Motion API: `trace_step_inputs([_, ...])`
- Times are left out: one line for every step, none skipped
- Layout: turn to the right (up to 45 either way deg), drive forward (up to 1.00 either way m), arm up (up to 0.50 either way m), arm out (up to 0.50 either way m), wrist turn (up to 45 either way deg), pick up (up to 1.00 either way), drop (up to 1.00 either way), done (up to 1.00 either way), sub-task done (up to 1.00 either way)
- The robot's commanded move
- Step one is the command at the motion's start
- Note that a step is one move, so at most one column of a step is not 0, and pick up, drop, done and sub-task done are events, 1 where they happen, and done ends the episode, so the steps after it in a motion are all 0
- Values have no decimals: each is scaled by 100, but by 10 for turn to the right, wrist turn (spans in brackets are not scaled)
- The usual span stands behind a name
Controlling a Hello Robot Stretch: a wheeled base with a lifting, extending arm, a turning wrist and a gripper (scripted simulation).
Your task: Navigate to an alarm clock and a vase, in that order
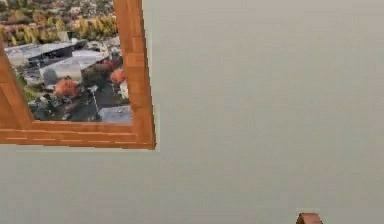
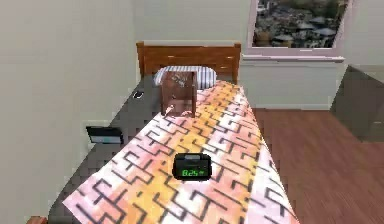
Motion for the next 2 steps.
trace_step_inputs([-450, 0, 0, 0, 0, 0, 0, 0, 0])
trace_step_inputs([-210, 0, 0, 0, 0, 0, 0, 0, 0])
